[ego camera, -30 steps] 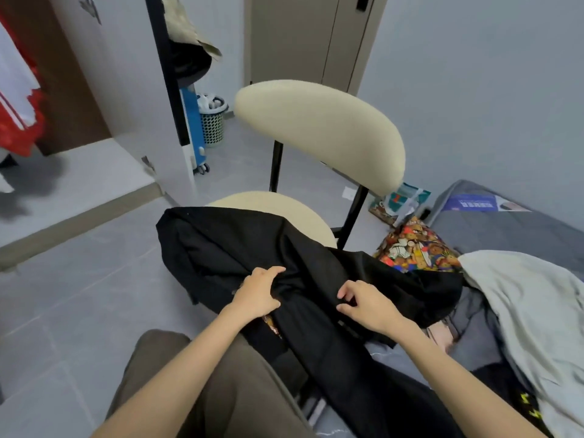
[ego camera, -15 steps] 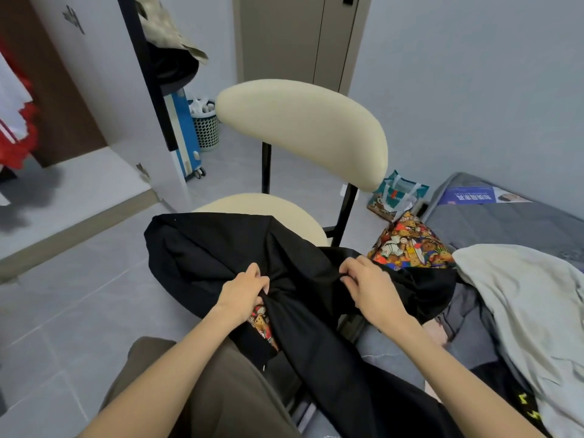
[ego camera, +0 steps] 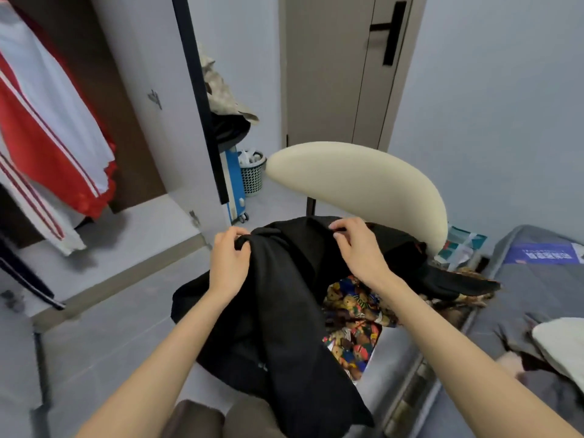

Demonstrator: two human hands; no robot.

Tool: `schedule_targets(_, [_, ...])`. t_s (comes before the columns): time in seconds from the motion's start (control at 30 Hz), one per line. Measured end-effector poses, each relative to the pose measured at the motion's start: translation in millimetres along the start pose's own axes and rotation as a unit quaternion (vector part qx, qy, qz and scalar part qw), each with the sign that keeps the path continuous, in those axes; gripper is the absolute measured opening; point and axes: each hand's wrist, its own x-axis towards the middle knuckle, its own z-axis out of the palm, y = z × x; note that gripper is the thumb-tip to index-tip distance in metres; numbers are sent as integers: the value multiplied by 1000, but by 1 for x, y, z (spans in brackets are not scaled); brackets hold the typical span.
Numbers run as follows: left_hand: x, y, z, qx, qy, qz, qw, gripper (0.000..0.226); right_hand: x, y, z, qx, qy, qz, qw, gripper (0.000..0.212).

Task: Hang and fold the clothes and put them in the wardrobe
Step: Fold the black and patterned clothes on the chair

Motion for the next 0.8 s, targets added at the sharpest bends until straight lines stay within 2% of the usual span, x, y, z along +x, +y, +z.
schedule_targets(0.07, [5,-12,-1,-13,-13,-35,999,16,-2,11,18,-9,-89,40,995,33])
schedule_targets(0.17, [-4,-35,5,-37,-73,-82,993,34,-23,26,35,-7,-132,64,989,32])
schedule_targets(0.23, [-16,-51,11,-27,-119,-109,986,46,-42,36,45,-24,-195,97,976,31])
schedule_targets(0.33, [-43,-72,17,3,-187,-130,974,51,-77,42,57,-35,-336,174,925,42])
schedule_targets(0.43, [-72,-92,16,78,-290,-91,950,60,-115,47,72,-36,-439,199,875,60])
schedule_targets(0.5, [-88,-104,11,133,-352,-65,924,68,-136,48,85,-77,-456,190,866,76])
schedule_targets(0.6, [-102,-114,0,214,-435,-40,874,83,-154,39,104,-156,-426,179,873,90])
schedule_targets(0.7, [-112,-120,-10,288,-478,14,830,101,-163,28,123,-260,-402,147,865,85])
schedule_targets(0.8, [-116,-129,-13,368,-470,62,800,110,-162,26,132,-288,-378,125,871,72])
